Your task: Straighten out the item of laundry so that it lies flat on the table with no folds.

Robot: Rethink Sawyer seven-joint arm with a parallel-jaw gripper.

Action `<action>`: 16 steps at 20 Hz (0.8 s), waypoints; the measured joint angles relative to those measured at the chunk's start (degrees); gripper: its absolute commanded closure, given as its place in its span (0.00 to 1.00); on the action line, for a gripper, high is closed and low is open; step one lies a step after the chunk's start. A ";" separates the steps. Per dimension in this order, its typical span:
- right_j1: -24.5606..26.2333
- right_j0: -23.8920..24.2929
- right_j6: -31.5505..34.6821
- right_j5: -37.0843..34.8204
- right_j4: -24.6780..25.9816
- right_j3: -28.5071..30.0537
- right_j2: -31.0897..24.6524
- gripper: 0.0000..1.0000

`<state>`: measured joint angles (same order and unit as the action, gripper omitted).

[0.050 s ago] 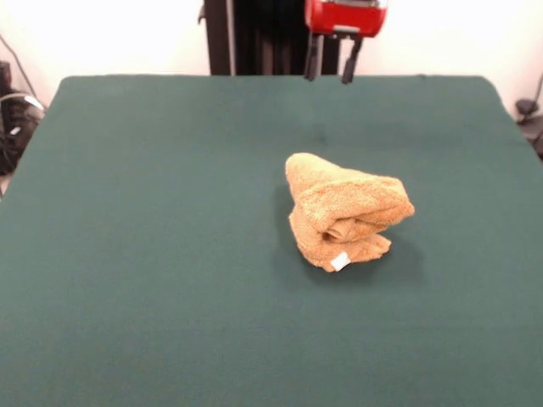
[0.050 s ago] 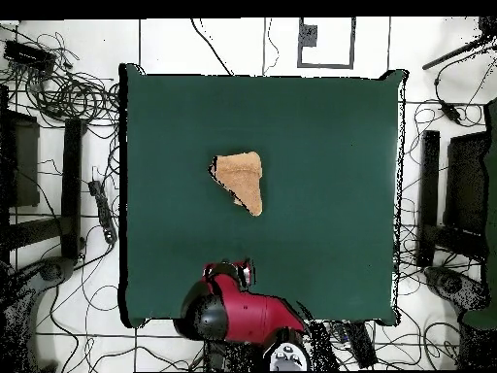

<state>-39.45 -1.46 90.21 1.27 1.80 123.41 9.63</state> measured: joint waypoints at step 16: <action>4.13 0.51 0.00 0.00 -0.20 -3.62 0.46 0.00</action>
<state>-35.32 -0.96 90.21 1.27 1.59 119.79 10.10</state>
